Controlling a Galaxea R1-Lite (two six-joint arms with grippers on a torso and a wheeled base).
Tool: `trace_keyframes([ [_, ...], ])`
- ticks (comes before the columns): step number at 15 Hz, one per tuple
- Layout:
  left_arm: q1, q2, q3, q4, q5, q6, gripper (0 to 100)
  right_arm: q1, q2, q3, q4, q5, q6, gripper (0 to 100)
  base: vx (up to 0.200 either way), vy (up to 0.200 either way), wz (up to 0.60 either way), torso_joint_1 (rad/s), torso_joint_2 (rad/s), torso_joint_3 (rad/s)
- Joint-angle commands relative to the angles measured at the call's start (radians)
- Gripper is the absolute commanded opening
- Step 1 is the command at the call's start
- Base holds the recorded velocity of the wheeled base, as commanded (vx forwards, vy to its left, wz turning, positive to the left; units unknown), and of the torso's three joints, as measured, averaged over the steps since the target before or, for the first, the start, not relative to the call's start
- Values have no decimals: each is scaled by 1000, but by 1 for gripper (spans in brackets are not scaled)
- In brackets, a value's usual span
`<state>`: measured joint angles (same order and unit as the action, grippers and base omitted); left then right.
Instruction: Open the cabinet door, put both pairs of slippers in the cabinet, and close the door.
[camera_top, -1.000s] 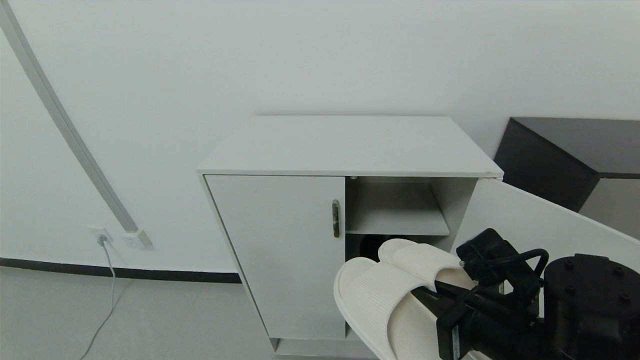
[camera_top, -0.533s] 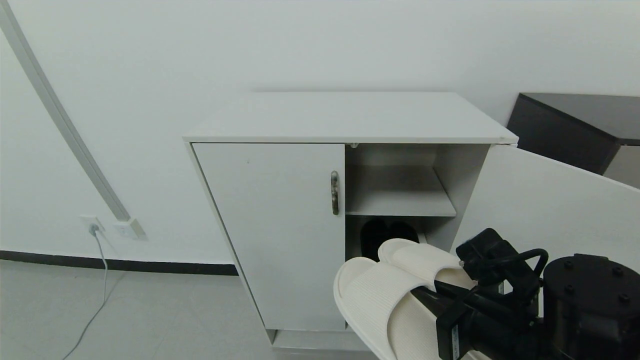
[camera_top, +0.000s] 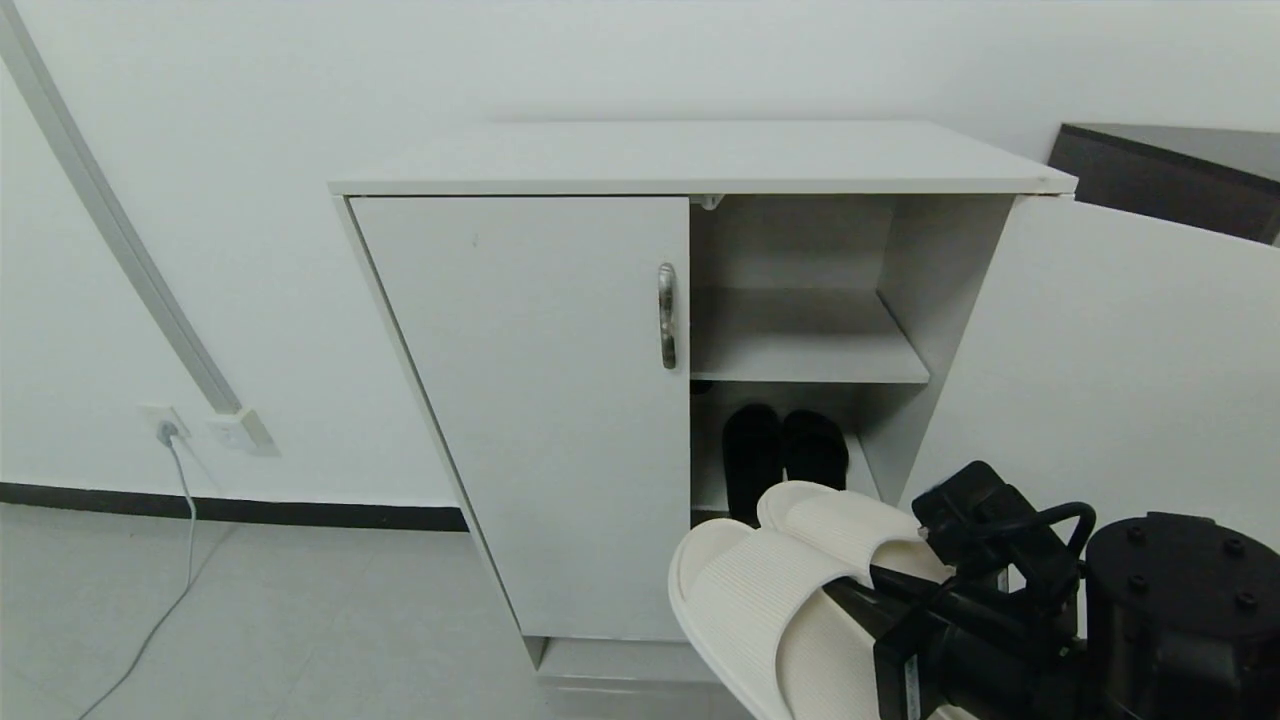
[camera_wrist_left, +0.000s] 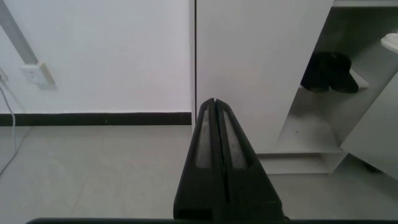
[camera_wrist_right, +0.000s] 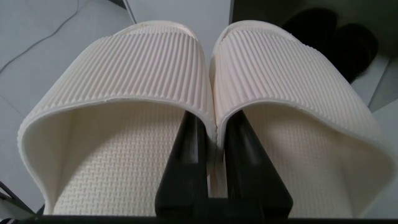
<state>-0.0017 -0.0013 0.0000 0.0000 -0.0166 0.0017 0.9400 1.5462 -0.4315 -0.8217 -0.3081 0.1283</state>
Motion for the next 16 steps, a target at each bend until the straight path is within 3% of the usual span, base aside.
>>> trace_keyframes([
  [1,0,1,0,0,0,0,0,0,0,4,-1,0,1,0,0,0,0,-41,452,393],
  [5,0,1,0,0,0,0,0,0,0,4,-1,1,1,0,0,0,0,-14,326,309],
  [10,0,1,0,0,0,0,0,0,0,8,-5,0,-3,0,0,0,0,0,15,15],
  [13,0,1,0,0,0,0,0,0,-3,8,-5,1,-3,0,0,0,-600,-1,-1,7],
  [16,0,1,0,0,0,0,0,0,-3,8,-5,1,-3,0,0,0,0,0,0,0],
])
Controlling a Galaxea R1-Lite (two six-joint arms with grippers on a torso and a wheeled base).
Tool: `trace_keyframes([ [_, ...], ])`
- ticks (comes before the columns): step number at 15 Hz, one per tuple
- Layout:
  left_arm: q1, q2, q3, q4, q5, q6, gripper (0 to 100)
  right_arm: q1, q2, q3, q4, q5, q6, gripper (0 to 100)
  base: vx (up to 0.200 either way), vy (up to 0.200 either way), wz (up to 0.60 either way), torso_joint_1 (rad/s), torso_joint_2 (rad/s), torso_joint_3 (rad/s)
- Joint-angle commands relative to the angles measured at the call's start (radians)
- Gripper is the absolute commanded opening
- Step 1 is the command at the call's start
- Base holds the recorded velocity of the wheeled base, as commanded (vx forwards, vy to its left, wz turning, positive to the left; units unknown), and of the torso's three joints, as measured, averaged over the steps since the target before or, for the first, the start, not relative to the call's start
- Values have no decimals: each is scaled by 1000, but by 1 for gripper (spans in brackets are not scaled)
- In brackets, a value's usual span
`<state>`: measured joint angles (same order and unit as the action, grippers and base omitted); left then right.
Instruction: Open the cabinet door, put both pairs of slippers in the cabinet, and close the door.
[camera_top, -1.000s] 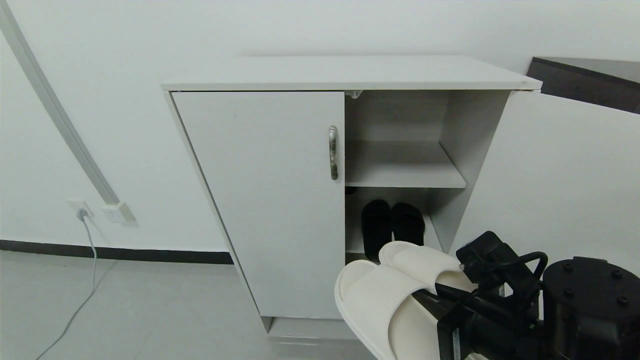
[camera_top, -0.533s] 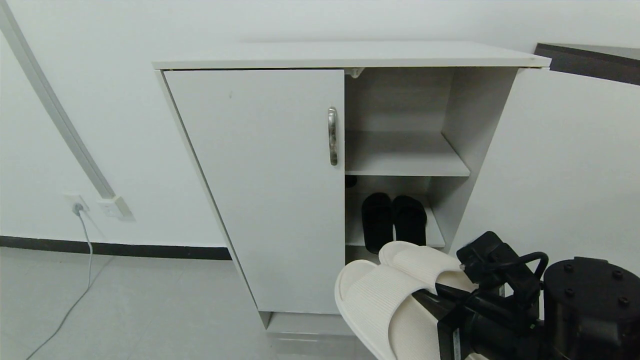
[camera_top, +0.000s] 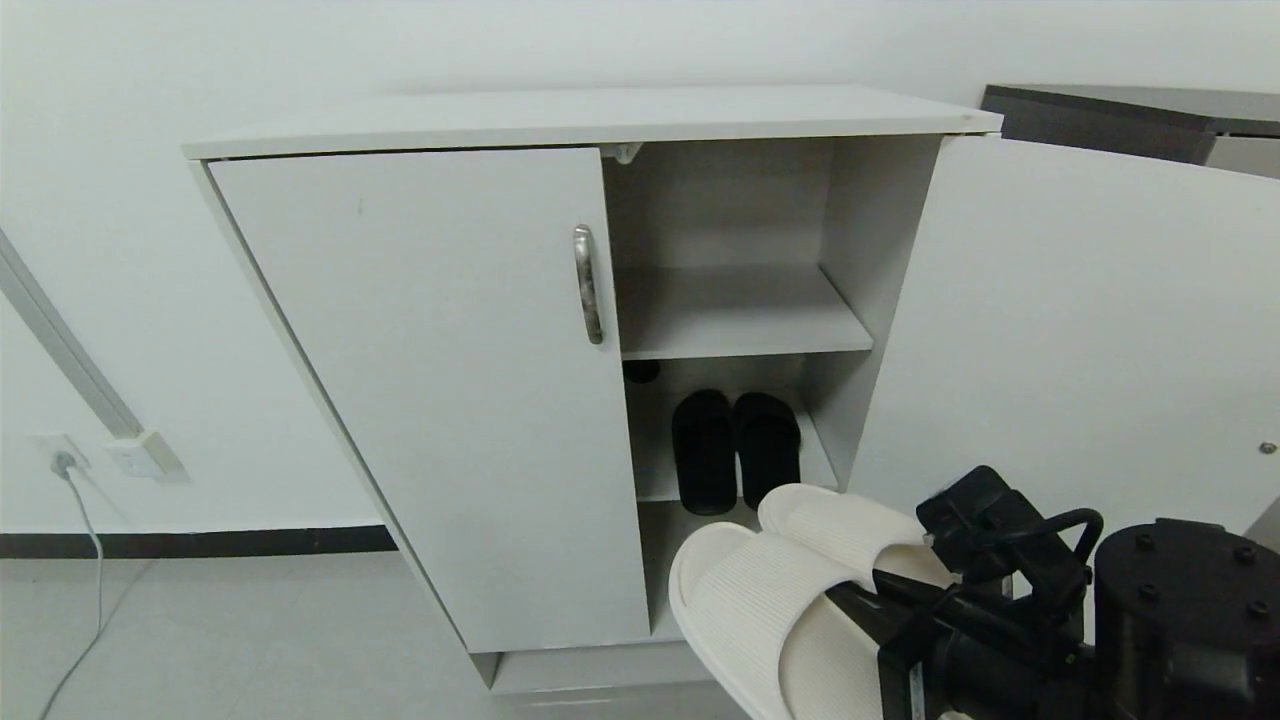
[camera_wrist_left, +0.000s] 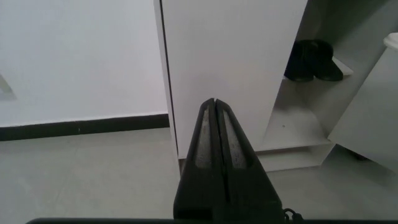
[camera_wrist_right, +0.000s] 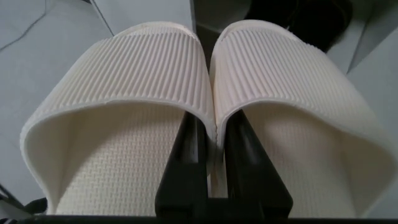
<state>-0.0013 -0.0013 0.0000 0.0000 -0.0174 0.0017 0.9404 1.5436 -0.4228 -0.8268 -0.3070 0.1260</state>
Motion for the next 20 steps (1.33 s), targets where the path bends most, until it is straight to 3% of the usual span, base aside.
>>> trace_keyframes([
  [1,0,1,0,0,1,0,0,0,1,-1,0,-1,0,0,0,0,0,0,0,0],
  [4,0,1,0,0,1,0,0,0,13,-28,0,-20,-6,0,0,0,0,0,0,0],
  [6,0,1,0,0,1,0,0,43,39,-122,26,-156,9,0,0,0,0,0,0,0],
  [8,0,1,0,0,1,0,0,67,90,-266,138,-325,67,0,0,0,0,0,0,0],
  [11,0,1,0,0,1,1,0,67,133,-464,304,-423,104,0,0,0,0,0,0,0],
  [15,0,1,0,0,1,1,0,63,154,-676,505,-520,101,0,0,0,0,0,0,0],
  [20,0,1,0,0,1,1,0,57,199,-719,497,-544,69,0,0,0,0,0,0,0],
])
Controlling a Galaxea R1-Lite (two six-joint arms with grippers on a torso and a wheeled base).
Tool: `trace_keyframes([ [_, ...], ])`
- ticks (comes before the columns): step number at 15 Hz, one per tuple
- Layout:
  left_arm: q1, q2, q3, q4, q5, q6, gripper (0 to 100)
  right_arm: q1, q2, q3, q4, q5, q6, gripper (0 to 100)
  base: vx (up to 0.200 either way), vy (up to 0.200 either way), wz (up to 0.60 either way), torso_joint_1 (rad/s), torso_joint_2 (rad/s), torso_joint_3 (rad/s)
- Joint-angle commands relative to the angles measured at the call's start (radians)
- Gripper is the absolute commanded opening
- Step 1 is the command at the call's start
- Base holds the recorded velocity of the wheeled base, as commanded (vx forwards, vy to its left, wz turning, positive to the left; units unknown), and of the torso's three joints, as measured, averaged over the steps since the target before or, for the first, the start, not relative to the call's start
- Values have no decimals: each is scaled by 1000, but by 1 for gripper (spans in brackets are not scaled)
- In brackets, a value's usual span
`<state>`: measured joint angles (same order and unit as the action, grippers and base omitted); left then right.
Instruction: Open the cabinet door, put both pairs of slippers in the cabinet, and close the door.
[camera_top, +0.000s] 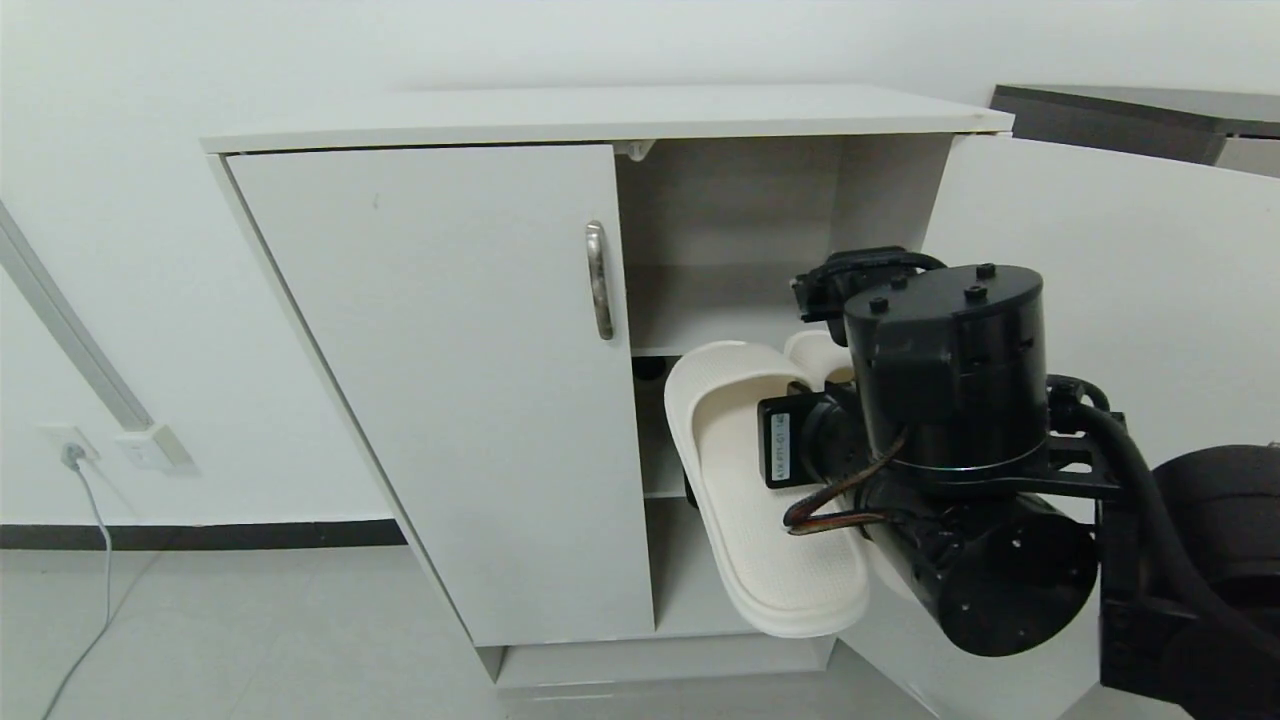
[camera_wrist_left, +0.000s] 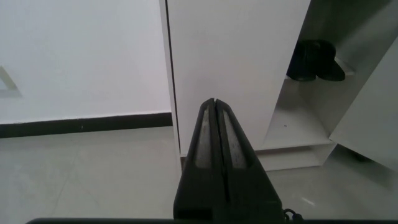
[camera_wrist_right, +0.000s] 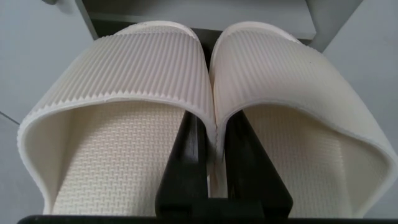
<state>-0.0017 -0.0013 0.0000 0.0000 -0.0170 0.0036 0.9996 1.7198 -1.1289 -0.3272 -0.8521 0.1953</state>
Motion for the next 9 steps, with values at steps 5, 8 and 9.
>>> trace_keyframes([
  [5,0,1,0,0,0,1,0,-19,32,-14,-19,1,1,0,0,0,0,0,0,0],
  [8,0,1,0,0,0,1,0,-19,30,-14,-19,1,-1,0,0,0,0,0,0,0],
  [9,0,1,0,0,0,1,0,-19,30,-14,-19,1,-1,0,200,0,0,2,-2,2],
])
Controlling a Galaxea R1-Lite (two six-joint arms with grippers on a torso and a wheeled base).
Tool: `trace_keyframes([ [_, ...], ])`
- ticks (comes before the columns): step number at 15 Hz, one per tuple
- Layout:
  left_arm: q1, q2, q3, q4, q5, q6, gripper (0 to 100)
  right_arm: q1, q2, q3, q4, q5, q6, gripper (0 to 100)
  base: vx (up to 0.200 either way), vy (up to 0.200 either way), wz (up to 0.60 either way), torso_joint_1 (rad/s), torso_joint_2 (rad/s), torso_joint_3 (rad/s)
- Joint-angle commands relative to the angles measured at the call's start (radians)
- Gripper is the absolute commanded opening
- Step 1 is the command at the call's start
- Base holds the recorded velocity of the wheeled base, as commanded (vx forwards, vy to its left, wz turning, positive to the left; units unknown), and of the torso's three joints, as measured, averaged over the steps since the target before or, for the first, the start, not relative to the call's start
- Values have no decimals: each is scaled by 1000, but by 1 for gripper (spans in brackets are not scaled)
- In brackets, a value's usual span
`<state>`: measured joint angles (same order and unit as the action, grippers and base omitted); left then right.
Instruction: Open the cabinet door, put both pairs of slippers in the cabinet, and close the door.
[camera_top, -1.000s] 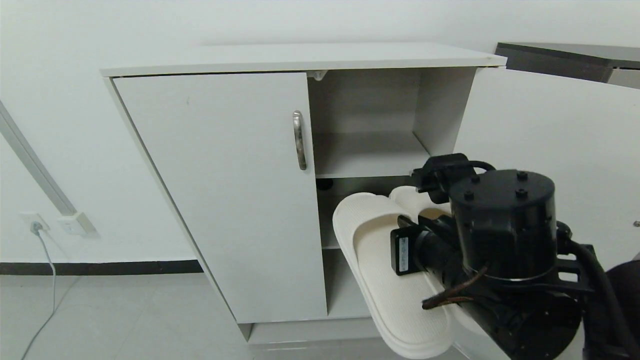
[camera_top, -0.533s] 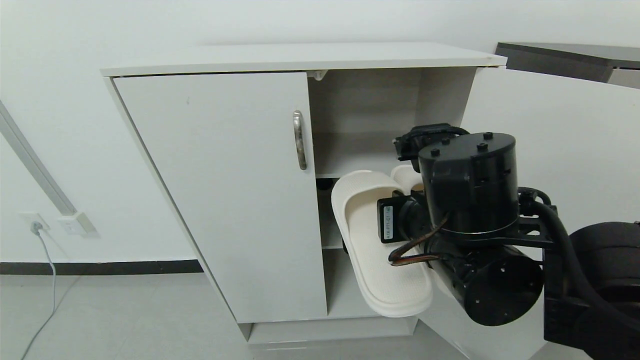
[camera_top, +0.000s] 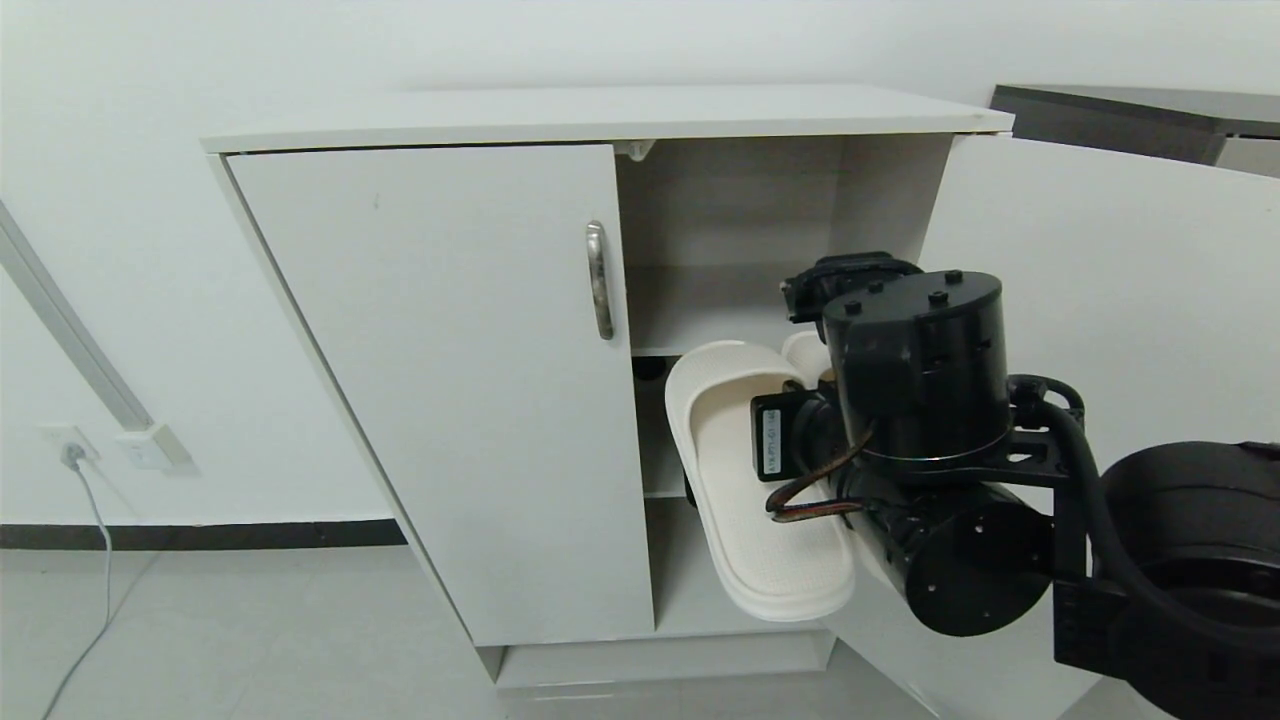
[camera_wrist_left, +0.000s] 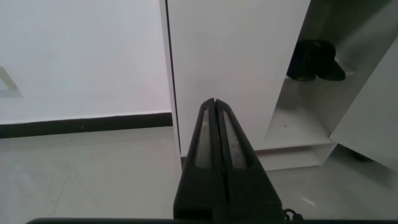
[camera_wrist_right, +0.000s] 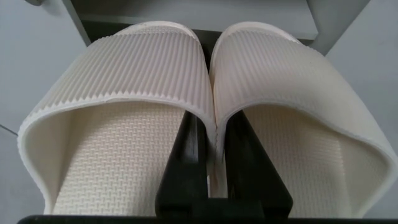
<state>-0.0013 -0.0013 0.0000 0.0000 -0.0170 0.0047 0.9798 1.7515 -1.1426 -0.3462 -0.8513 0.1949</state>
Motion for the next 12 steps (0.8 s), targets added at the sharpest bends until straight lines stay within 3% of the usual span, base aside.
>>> trace_keyframes([
  [1,0,1,0,0,0,0,0,-1,-1,0,-1,0,0,0,200,0,0,2,2,2],
  [11,0,1,0,0,0,0,0,-23,36,-28,-4,8,-2,0,200,0,0,4,4,4],
  [12,0,1,0,0,0,1,0,-24,49,-29,-14,8,0,0,0,0,0,0,0,0],
])
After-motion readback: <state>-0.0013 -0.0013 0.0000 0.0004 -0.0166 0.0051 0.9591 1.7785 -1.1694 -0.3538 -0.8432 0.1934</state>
